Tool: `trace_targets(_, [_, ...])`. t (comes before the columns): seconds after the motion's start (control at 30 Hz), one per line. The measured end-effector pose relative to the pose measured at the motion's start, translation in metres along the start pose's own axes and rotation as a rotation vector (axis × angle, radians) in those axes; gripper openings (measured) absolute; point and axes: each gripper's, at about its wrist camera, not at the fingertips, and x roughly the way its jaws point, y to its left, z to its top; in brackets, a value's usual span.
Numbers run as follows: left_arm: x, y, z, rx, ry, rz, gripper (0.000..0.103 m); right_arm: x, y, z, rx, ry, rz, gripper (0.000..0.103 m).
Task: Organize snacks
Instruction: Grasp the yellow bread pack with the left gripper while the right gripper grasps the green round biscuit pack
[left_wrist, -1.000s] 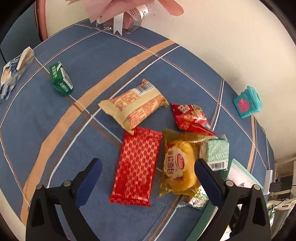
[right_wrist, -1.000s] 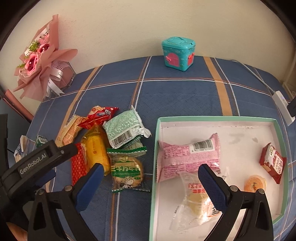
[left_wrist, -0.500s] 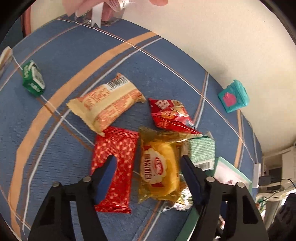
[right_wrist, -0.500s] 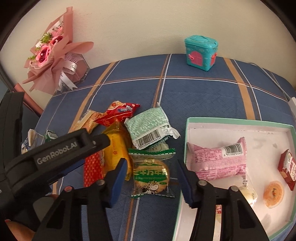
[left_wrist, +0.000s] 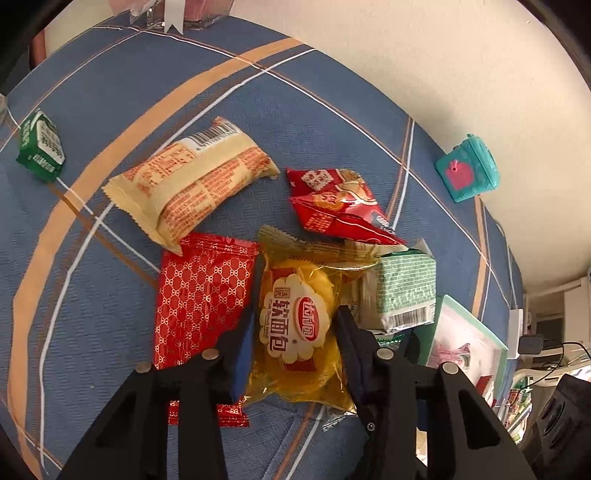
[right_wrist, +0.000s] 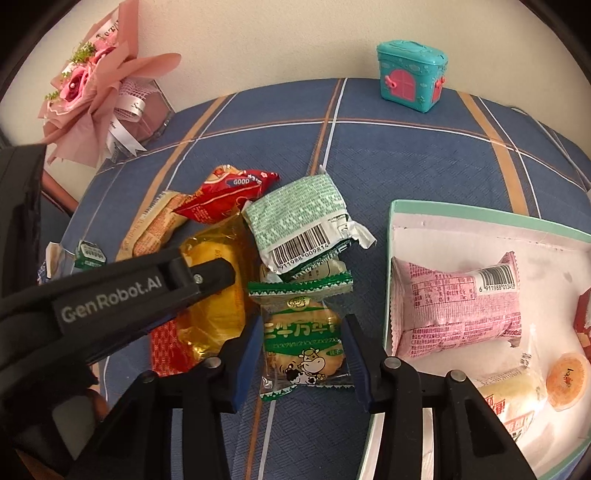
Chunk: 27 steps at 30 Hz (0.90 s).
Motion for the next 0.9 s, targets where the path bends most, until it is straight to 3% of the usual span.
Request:
trace_targets(0.33, [0.008,0.011,-0.001,-0.045,0.033,0.061,0.042,0.002,0.013,-0.003,-0.063,-0.005,-0.044,0.046])
trace_targets(0.5, [0.005,0.012,0.000,-0.044,0.028,0.102,0.041,0.001,0.013,-0.003,-0.033,0.017,0.017,0.047])
trace_targets(0.6, [0.005,0.014,0.001,-0.061,0.027,0.100,0.041,0.006,0.017,-0.004,-0.057,0.023,-0.026,0.047])
trace_targets(0.9, [0.005,0.019,-0.002,-0.060,0.027,0.105,0.041,0.011,0.017,-0.004,-0.043,0.031,-0.015,0.049])
